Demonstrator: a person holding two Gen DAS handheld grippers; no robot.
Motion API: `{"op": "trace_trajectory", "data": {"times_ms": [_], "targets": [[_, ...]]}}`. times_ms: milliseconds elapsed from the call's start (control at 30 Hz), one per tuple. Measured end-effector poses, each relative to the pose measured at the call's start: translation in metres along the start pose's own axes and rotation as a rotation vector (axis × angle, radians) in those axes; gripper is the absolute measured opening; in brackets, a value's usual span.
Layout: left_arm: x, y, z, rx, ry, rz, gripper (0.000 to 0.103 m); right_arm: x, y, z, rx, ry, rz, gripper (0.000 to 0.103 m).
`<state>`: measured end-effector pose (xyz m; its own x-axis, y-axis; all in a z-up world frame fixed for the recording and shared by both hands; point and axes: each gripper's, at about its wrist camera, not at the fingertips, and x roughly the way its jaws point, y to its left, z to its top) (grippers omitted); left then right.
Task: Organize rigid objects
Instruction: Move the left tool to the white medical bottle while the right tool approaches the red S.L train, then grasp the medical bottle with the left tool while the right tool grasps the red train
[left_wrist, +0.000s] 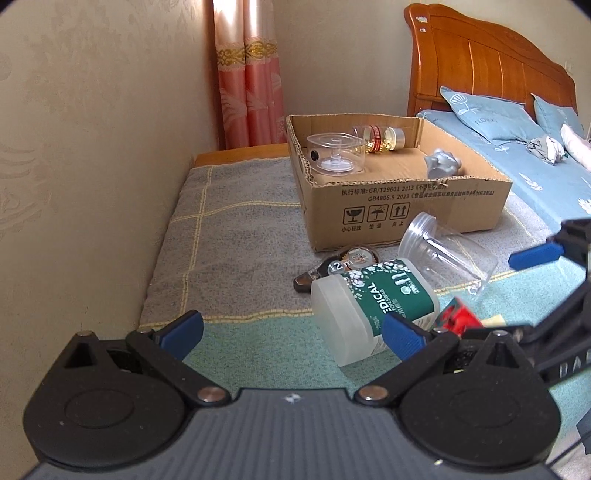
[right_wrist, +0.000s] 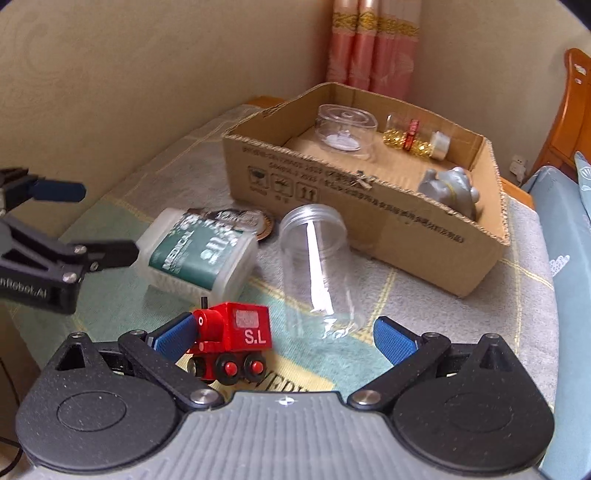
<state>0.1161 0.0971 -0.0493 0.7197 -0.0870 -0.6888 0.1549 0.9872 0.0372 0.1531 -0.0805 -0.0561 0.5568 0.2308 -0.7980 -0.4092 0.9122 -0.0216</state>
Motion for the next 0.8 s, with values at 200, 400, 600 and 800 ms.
{"op": "trace_trajectory", "data": {"times_ms": [200,400,600,800], "targets": [[-0.001,0.003,-0.004,-0.008,0.003,-0.006,0.102,0.02,0.011,-0.011,0.001,0.052,-0.051,0.103],[-0.003,0.002,-0.004,0.001,-0.003,-0.029,0.102,0.021,-0.001,-0.025,0.068,0.053,-0.083,0.103],[0.004,-0.012,0.004,0.031,-0.007,-0.075,0.102,0.01,-0.015,-0.043,0.091,0.008,-0.07,0.103],[0.025,-0.034,0.023,0.032,0.022,-0.133,0.102,0.006,-0.016,-0.047,0.083,-0.014,-0.066,0.103]]}}
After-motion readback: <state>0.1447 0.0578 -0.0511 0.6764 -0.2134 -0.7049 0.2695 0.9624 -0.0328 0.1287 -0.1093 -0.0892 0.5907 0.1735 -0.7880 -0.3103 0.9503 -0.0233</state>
